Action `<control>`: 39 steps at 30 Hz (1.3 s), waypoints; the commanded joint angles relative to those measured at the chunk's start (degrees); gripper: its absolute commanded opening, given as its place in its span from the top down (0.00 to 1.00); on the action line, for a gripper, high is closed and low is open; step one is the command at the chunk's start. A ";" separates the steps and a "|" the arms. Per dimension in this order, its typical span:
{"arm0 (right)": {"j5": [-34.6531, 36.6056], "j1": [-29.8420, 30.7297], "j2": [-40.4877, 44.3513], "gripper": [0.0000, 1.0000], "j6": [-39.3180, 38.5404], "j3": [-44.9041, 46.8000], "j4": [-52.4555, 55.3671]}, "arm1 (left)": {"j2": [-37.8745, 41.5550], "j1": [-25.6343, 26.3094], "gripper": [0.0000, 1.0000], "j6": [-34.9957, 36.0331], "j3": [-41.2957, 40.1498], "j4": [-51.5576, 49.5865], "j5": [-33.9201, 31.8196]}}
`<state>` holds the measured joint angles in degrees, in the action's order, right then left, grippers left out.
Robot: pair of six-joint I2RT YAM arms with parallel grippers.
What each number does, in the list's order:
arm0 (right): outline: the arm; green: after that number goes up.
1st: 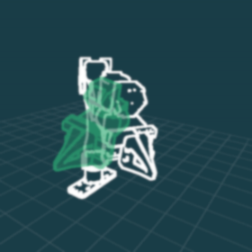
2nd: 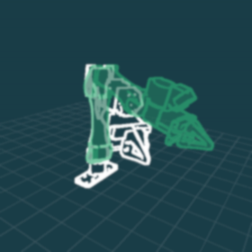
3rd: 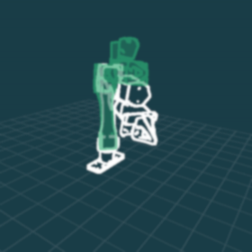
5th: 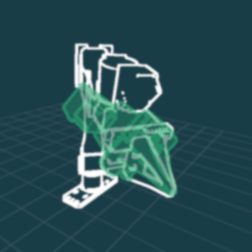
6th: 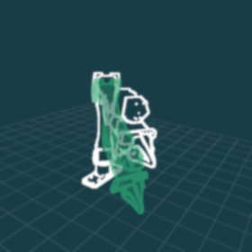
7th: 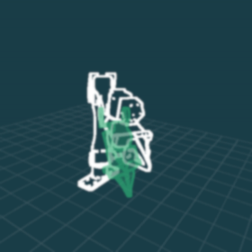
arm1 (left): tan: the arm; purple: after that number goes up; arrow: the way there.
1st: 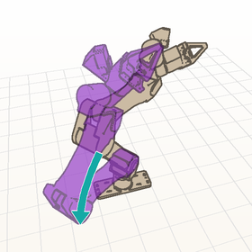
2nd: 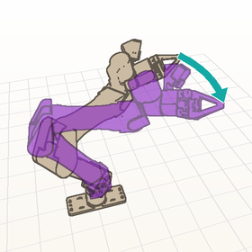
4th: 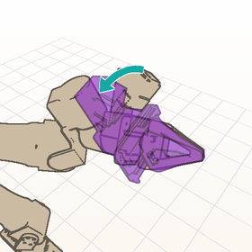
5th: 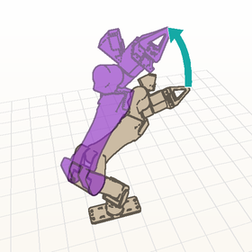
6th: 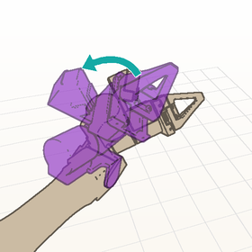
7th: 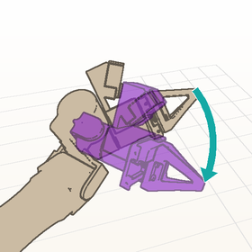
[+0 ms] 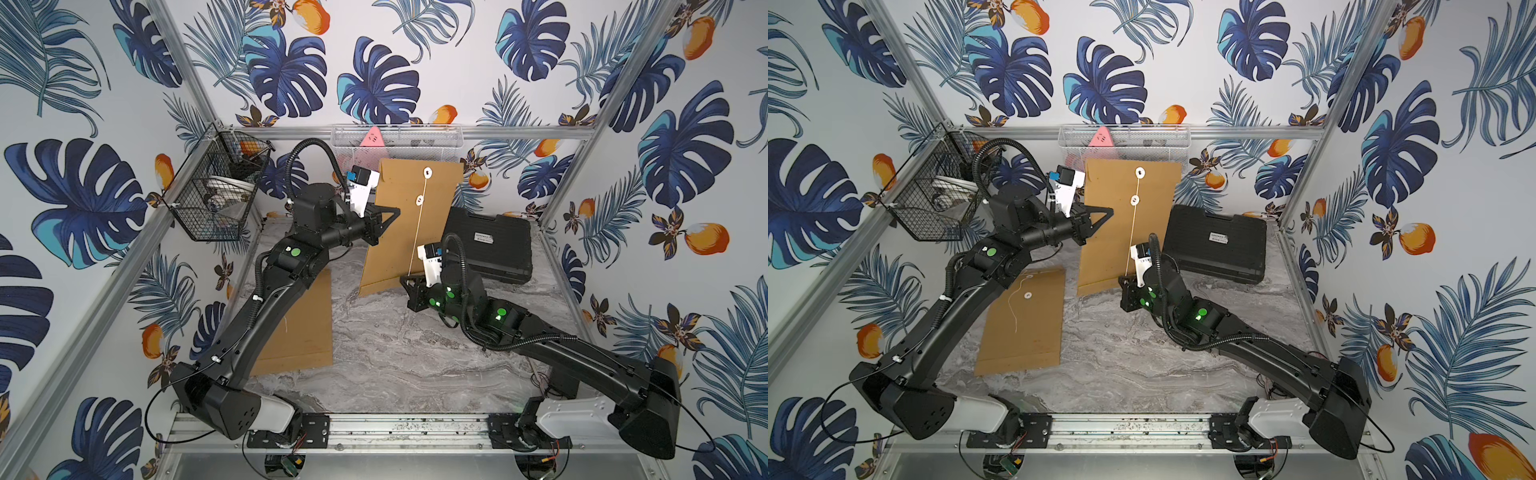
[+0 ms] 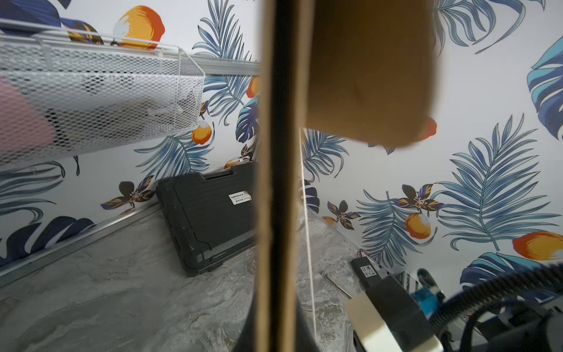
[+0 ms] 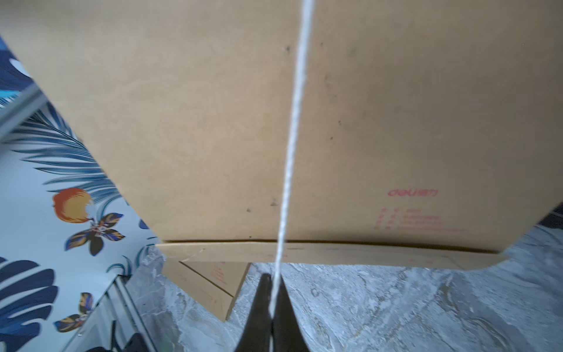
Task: Close the mouth of the file bag
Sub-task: Close the file bag.
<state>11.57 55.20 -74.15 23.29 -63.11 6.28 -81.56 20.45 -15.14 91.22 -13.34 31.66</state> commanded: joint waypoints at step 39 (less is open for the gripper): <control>13.70 11.92 -9.76 1.00 -11.54 -9.01 9.29 | -1.74 -2.02 1.00 -19.49 -6.45 17.58 32.39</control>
<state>26.63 67.37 -84.53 11.18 -73.14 14.96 -83.42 18.70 -30.13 85.08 -5.06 61.39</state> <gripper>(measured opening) 0.049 0.065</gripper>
